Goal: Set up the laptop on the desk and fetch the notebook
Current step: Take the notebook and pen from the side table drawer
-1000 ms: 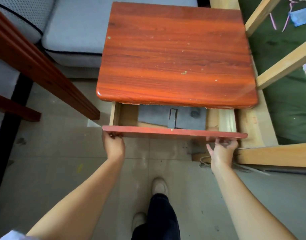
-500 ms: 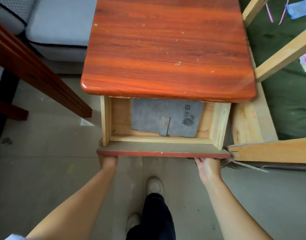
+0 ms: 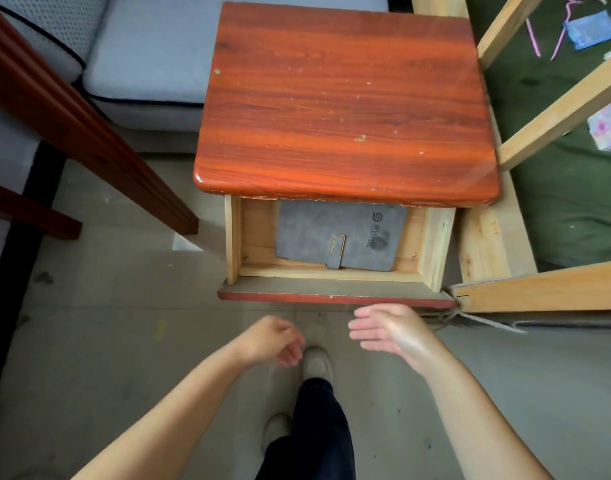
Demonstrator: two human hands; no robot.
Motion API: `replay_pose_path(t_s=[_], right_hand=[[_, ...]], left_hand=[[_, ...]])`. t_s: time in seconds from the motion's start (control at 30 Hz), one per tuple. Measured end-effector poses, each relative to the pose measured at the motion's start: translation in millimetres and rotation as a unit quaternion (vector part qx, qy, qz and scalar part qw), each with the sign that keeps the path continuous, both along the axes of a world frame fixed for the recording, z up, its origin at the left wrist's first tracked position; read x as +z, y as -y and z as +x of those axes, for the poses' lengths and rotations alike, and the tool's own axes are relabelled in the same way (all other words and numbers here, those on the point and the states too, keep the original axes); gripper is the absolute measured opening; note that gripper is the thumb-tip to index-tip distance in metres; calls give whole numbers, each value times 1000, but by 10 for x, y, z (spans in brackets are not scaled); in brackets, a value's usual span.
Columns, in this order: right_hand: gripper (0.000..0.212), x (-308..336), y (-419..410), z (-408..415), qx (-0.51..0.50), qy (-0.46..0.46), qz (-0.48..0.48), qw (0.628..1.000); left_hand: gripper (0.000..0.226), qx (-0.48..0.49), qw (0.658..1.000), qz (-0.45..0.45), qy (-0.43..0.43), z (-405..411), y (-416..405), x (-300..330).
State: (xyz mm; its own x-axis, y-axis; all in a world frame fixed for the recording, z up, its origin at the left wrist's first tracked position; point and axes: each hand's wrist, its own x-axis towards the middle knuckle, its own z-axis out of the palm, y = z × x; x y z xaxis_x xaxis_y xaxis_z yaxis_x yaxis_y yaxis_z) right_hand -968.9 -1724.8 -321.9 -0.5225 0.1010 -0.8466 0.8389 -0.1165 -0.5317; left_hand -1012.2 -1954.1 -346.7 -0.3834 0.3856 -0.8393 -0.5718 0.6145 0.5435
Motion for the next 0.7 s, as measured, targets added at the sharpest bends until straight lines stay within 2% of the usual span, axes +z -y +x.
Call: replay_pose_path(t_s=[0.03, 0.1, 0.17, 0.2, 0.23, 0.33, 0.5, 0.6, 0.7], right_hand=[[27, 64, -16, -88, 18, -43, 38, 998], [27, 107, -116, -349, -16, -131, 145, 981], [28, 15, -269, -652, -29, -154, 296, 942], [33, -87, -341, -769, -11, -132, 352, 926], [37, -221, -396, -856, 10, -96, 384, 918], [36, -515, -390, -980, 51, -22, 378, 924], [29, -604, -393, -1000, -41, -61, 289, 955], [31, -492, -420, -966, -61, -80, 296, 950], [29, -326, -435, -914, -42, -94, 336, 936]], left_hand=[[35, -1, 998, 32, -50, -107, -52, 117], [34, 82, 982, 46, -163, -427, -160, 262], [23, 171, 938, -41, -297, -780, -229, 228], [23, 186, 916, -100, -342, -915, -255, 173], [28, 190, 907, -137, -349, -1012, -279, 89], [37, 179, 935, -142, -273, -1150, -393, -141], [53, 261, 933, -99, -225, -1212, -435, -193], [60, 288, 939, -60, -176, -1253, -417, -68], [46, 310, 941, 1, -135, -1232, -414, 74]])
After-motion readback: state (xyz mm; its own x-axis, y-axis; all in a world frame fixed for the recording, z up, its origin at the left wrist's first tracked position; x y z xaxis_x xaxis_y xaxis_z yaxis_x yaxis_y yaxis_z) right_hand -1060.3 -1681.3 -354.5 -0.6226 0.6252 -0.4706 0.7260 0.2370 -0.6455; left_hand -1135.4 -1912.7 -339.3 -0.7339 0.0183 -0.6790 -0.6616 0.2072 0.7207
